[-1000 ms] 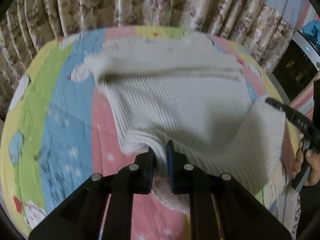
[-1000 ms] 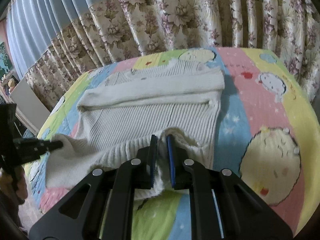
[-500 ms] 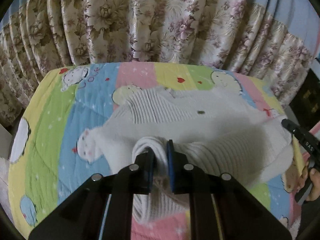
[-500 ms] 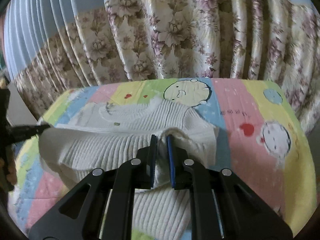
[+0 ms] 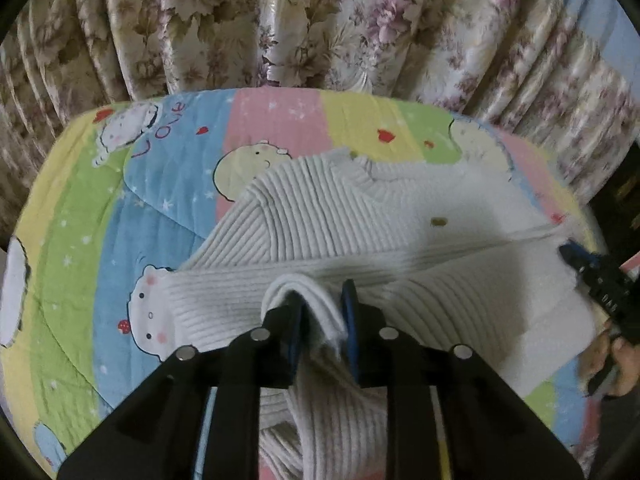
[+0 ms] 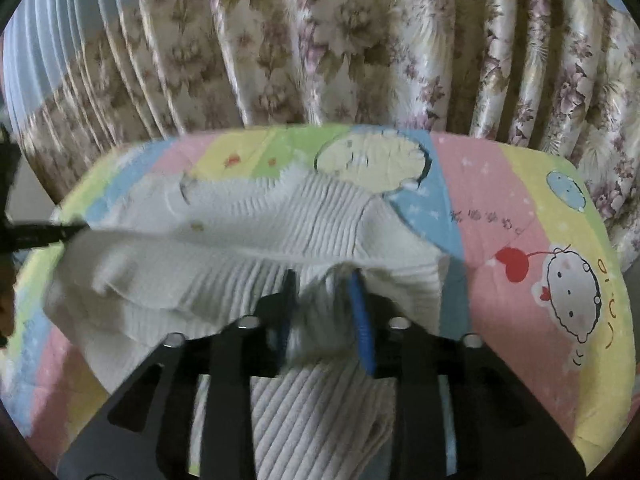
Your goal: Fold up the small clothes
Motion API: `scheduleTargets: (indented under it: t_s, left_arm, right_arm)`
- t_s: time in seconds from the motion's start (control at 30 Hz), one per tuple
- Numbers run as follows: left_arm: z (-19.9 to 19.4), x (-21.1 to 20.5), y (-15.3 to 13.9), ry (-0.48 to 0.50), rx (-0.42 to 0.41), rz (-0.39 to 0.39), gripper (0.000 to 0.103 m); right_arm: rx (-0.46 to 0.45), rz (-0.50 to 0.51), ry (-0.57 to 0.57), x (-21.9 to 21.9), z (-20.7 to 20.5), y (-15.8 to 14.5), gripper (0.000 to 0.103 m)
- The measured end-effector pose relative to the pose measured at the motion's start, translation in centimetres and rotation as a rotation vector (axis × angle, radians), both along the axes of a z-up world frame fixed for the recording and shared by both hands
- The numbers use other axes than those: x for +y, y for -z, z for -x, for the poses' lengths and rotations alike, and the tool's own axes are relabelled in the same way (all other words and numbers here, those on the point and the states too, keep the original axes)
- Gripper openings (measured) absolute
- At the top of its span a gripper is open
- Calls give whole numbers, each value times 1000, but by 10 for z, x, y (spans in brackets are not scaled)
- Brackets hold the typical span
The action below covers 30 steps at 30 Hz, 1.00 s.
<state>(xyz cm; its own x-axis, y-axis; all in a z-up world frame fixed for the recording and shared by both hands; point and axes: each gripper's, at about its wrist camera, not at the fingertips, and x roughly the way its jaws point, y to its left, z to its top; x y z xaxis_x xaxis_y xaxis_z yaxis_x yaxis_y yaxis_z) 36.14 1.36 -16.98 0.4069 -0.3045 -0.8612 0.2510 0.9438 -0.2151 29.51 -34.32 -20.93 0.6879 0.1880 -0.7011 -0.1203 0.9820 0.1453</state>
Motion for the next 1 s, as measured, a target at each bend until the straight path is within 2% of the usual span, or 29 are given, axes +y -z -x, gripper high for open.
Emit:
scheduleTargets:
  t_s: [0.07, 0.13, 0.33, 0.37, 0.47, 0.5, 0.57, 0.63, 0.67, 0.7, 0.73, 0.87, 0.93, 1.0]
  left_arm:
    - [-2, 9, -9, -16, 15, 73, 26]
    - [-4, 17, -16, -29, 18, 122, 27]
    - [-7, 18, -23, -36, 24, 104, 27]
    - [-7, 18, -22, -34, 31, 103, 31]
    - [-2, 13, -17, -13, 63, 79, 52]
    - [1, 8, -16, 13, 60, 37, 56]
    - [8, -2, -17, 47, 23, -54, 57]
    - [16, -11, -17, 74, 6, -94, 66]
    - [18, -12, -16, 79, 6, -88, 77]
    - [22, -11, -17, 79, -3, -86, 96]
    - [24, -9, -17, 87, -10, -64, 100]
    - [25, 11, -13, 92, 53, 99, 100]
    - [26, 17, -14, 69, 45, 94, 100]
    - [27, 19, -16, 44, 16, 36, 100]
  right_arm:
    - [-52, -33, 18, -8, 6, -16, 44]
    - [-88, -33, 41, -14, 10, -28, 46]
    - [-82, -12, 57, -20, 15, -29, 49]
    - [-76, -10, 56, -19, 15, -26, 49]
    - [-56, 2, 50, -16, 20, -18, 51]
    - [-53, 7, 49, -15, 22, -16, 51]
    - [-47, 18, 45, -14, 24, -12, 52]
    - [-45, 23, 43, -12, 25, -10, 54]
    - [-45, 25, 43, -12, 26, -10, 55]
    - [-45, 26, 42, -11, 26, -10, 56]
    - [-42, 29, 38, -11, 26, -9, 56]
    - [-39, 55, 29, -7, 28, -6, 57]
    - [-41, 62, 30, -6, 28, -5, 57]
    - [-41, 59, 31, -7, 28, -5, 57]
